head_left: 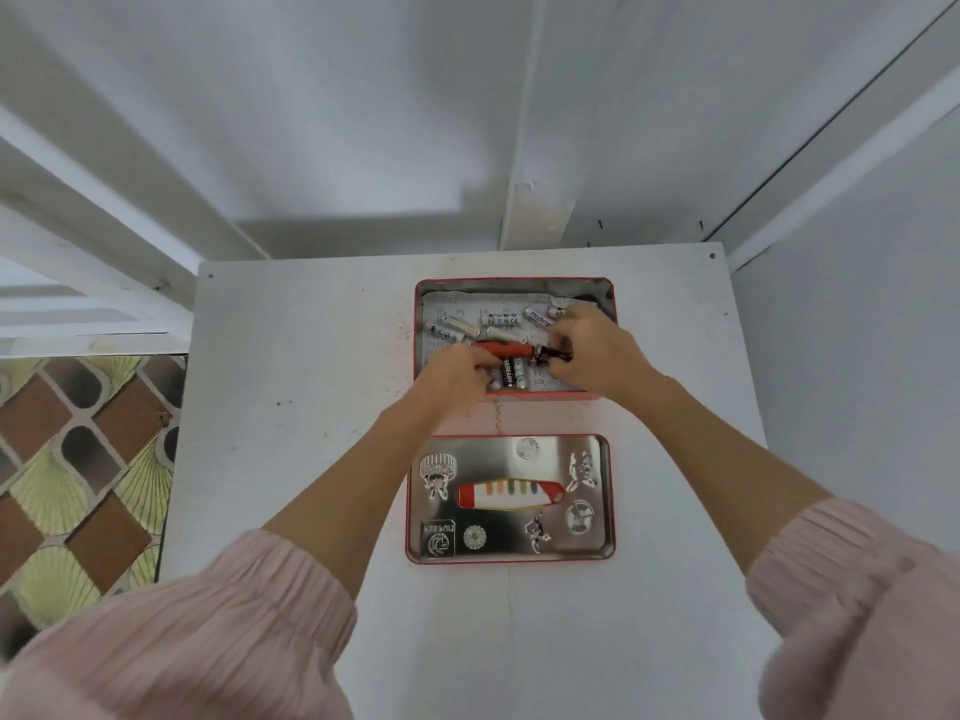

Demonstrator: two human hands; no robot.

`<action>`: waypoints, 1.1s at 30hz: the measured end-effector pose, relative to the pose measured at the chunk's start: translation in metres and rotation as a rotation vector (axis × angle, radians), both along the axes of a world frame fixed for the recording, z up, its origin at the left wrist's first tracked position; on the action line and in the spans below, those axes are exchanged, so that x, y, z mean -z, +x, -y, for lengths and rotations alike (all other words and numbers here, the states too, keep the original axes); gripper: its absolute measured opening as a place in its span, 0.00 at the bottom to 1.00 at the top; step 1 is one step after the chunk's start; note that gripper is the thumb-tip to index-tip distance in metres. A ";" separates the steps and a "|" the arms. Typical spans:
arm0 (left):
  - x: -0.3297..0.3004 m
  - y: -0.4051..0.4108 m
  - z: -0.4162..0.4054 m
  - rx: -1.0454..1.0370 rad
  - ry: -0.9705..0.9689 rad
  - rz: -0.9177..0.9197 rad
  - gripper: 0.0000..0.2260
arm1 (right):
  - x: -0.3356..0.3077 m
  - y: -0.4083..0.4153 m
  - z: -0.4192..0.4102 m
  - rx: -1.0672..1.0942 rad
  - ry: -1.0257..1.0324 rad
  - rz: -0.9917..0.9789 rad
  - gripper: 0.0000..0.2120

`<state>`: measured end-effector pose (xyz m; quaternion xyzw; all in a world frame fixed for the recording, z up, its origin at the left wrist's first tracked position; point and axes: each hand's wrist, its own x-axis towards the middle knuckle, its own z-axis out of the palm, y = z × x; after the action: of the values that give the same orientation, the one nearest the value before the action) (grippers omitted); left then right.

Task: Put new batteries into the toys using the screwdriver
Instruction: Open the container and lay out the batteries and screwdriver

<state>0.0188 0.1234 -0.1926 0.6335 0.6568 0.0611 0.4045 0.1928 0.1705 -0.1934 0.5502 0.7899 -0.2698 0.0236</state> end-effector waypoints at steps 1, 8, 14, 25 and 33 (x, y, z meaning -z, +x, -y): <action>0.000 0.000 0.000 -0.010 0.011 0.002 0.18 | -0.002 0.002 0.001 0.071 -0.022 -0.100 0.06; 0.010 0.015 -0.008 -0.125 0.055 -0.023 0.11 | -0.010 0.007 0.013 0.431 -0.225 -0.528 0.12; 0.018 0.025 -0.018 -0.254 -0.016 -0.084 0.11 | -0.003 0.004 0.016 0.575 -0.401 -0.620 0.11; 0.015 0.022 -0.021 -0.289 -0.080 0.048 0.13 | 0.003 -0.021 0.007 0.305 -0.372 -0.143 0.10; -0.011 -0.025 -0.013 -0.601 -0.164 0.724 0.11 | 0.001 -0.058 0.010 0.124 -0.052 0.309 0.14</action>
<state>-0.0065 0.1361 -0.1821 0.3196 0.6304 0.3401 0.6203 0.1348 0.1602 -0.1943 0.6319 0.7342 -0.2035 0.1423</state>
